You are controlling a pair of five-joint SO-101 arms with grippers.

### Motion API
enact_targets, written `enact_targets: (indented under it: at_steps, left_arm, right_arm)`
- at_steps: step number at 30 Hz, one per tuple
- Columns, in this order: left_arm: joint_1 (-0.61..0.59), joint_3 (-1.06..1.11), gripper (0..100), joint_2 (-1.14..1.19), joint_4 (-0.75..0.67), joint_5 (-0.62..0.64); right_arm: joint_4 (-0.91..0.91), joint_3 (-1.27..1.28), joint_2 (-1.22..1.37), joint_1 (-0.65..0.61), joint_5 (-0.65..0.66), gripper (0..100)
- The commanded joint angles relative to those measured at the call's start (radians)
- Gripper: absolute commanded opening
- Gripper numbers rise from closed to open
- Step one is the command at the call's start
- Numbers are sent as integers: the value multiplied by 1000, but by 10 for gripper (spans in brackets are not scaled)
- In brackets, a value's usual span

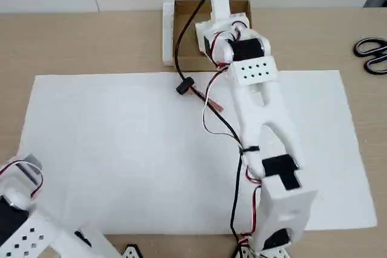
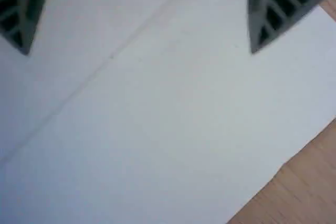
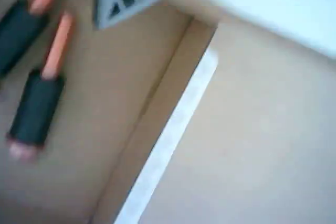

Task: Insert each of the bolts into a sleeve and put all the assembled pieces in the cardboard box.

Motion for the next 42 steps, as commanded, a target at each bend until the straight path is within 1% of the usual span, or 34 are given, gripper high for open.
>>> enact_targets:
  at_steps: [1, 5, 7, 10, 13, 16, 18, 21, 23, 25, 28, 30, 31, 33, 36, 38, 42]
  left_arm:
    - [0, 1, 254, -2, -15, -5]
    - [5, 18, 254, -2, -28, -5]
    - [48, -16, 254, -2, -28, -5]
    - [198, -130, 255, 8, -11, -3]
    - [368, -263, 255, 69, 20, 2]
    - [491, -421, 255, 258, 83, 11]
    - [543, -550, 254, 427, 127, 71]
    - [621, -745, 254, 663, 137, 189]
    - [700, -868, 254, 786, 137, 276]
    - [810, -977, 254, 887, 137, 311]
    - [977, -1089, 254, 1016, 137, 308]
    - [1073, -1127, 254, 1097, 137, 304]
    - [1114, -1135, 254, 1135, 137, 287]
    - [1185, -1135, 254, 1201, 137, 210]
    - [1250, -1138, 254, 1284, 133, 78]
    - [1274, -1138, 254, 1321, 118, 18]
    - [1307, -1133, 254, 1355, 115, 38]
  right_arm:
    - [160, -55, -137, -1, 2, 245]
    - [410, -52, -199, 5, 9, 245]
    - [516, -52, -225, 22, 9, 245]
    - [642, -52, -274, 77, 9, 245]
    - [704, -52, -332, 173, 9, 246]
    - [742, -52, -383, 302, 9, 246]
    - [757, -51, -415, 392, 9, 246]
    - [774, -49, -466, 524, 9, 246]
    - [774, -25, -504, 598, 9, 246]
    - [774, 32, -558, 641, 9, 246]
    - [766, 153, -639, 661, 9, 247]
    - [765, 233, -687, 657, 9, 247]
    - [763, 264, -707, 657, 9, 247]
    - [748, 319, -742, 657, 9, 247]
    - [722, 381, -786, 657, 9, 247]
    - [722, 405, -809, 657, 9, 247]
    - [722, 453, -848, 657, 9, 247]
